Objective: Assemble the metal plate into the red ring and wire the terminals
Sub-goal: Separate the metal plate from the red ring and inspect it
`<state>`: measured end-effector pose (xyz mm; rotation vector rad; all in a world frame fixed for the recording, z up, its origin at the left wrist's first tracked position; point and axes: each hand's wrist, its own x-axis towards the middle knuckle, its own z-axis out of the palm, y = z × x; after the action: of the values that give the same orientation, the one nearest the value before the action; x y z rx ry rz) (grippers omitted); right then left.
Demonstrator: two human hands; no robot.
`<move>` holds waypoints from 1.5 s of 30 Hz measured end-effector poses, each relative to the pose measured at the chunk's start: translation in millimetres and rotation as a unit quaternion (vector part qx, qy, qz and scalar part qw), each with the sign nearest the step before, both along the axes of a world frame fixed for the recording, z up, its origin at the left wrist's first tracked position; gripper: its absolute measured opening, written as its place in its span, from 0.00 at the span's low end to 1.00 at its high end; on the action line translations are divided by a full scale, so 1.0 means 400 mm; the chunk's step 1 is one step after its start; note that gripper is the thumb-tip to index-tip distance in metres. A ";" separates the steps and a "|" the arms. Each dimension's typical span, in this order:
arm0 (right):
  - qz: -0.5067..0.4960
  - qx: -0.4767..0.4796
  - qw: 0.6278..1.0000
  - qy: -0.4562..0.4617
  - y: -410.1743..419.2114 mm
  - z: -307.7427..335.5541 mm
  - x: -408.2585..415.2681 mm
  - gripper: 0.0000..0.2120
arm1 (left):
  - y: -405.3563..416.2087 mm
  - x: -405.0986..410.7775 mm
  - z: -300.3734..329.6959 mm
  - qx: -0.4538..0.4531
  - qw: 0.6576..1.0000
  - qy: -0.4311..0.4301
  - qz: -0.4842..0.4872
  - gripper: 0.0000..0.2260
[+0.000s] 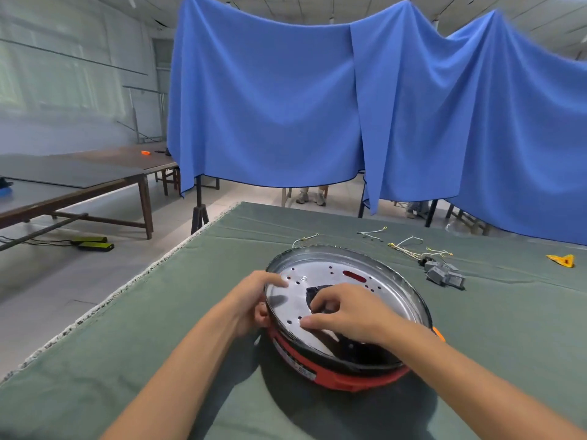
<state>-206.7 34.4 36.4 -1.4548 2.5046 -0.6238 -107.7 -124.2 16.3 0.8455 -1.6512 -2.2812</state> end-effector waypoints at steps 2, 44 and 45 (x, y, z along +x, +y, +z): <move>-0.016 -0.010 1.000 0.014 0.012 0.010 -0.009 0.16 | -0.006 -0.011 0.021 -0.056 0.998 -0.027 0.003 0.10; -0.178 -0.283 0.933 -0.132 0.159 0.141 -0.138 0.11 | 0.011 -0.006 0.169 -0.417 0.901 0.115 0.021 0.13; -0.168 -0.292 0.930 -0.144 0.163 0.138 -0.139 0.12 | 0.009 -0.005 0.167 -0.415 0.903 0.113 0.023 0.13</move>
<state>-262.4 99.5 91.5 -0.9563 2.4453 -1.6281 -109.9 -120.5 83.0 0.3797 -2.1520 -1.3207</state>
